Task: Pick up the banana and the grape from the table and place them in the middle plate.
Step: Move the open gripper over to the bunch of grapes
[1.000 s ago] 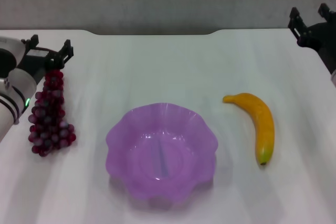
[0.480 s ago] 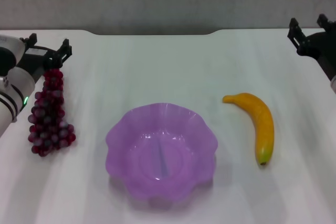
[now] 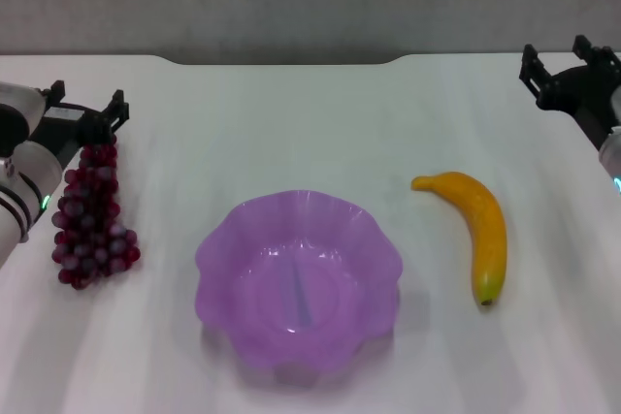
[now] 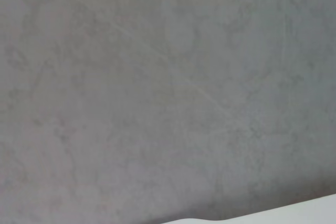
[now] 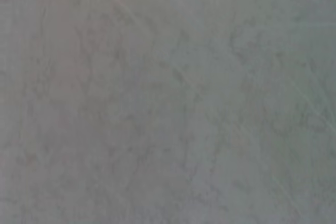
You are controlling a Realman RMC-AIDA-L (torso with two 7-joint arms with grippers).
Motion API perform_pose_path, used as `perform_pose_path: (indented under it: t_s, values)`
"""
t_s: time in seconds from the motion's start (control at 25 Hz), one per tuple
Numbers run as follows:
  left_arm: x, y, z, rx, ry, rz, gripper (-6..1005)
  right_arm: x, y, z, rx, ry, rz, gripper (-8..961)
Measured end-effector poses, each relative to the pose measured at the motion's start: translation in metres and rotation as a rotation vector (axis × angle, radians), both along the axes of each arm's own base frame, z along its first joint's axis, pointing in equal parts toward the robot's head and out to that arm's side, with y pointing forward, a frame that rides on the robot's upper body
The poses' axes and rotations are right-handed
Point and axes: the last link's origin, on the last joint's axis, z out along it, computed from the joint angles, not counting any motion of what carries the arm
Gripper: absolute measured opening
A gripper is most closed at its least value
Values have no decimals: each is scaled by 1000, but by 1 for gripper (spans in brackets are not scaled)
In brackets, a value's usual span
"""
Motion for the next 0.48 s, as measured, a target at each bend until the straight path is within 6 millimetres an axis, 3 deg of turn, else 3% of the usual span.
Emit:
perform_pose_path:
  t_s: [0.48]
  values:
    - [2, 1, 1, 13, -3, -21, 829, -6, 9, -7, -34, -55, -33, 694]
